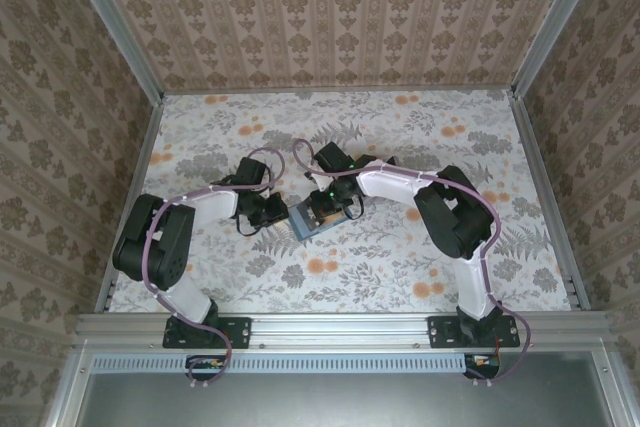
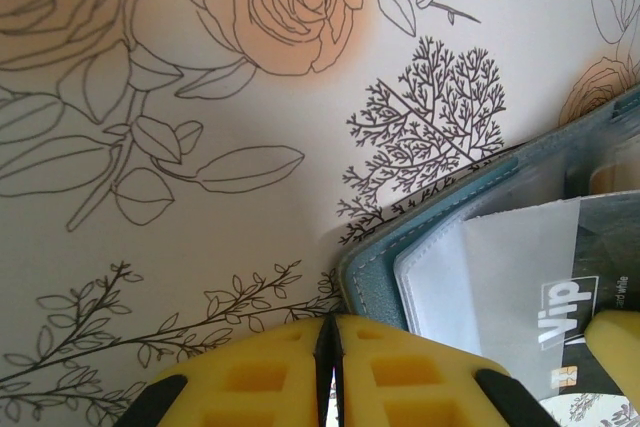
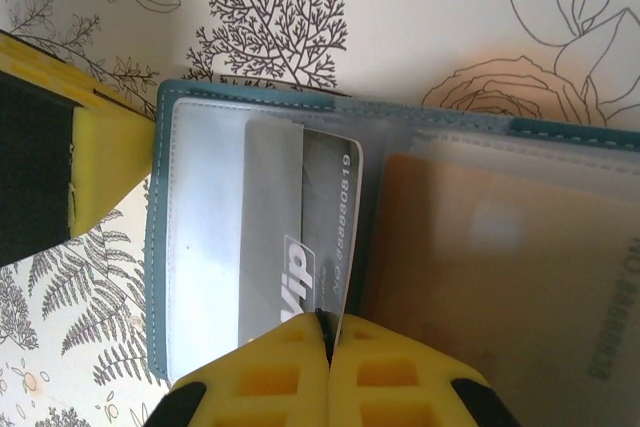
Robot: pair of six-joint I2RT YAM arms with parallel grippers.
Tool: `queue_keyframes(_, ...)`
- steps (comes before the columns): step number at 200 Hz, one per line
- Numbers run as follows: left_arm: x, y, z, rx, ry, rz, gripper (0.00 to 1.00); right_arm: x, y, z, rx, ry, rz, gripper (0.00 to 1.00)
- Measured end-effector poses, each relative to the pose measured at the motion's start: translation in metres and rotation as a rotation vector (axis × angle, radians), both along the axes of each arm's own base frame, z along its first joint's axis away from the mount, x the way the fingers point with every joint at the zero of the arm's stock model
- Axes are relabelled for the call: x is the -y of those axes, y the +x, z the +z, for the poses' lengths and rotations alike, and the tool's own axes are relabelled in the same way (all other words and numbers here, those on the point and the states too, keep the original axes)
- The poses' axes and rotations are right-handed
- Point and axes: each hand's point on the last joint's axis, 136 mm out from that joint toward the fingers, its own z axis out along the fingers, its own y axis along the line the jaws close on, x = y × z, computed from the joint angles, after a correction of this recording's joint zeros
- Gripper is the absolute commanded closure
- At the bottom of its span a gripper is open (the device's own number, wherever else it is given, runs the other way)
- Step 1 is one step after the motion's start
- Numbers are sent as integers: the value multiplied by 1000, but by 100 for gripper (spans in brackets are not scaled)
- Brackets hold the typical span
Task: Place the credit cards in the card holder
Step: Insert the credit card into the card slot.
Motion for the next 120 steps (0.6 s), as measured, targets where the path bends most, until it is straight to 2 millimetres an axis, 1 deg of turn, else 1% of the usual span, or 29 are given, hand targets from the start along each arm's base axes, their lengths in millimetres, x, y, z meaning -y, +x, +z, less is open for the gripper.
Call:
queue_keyframes(56, 0, 0, 0, 0, 0, 0, 86, 0, -2, -1, -7, 0, -4, 94)
queue_keyframes(99, 0, 0, 0, 0, 0, 0, 86, -4, -5, 0, -16, 8, -8, 94)
queue_keyframes(109, 0, 0, 0, 0, 0, 0, 86, -5, -6, -1, -21, 10, -9, 93)
queue_keyframes(120, 0, 0, 0, 0, 0, 0, 86, -6, -6, -3, -26, 9, -11, 91)
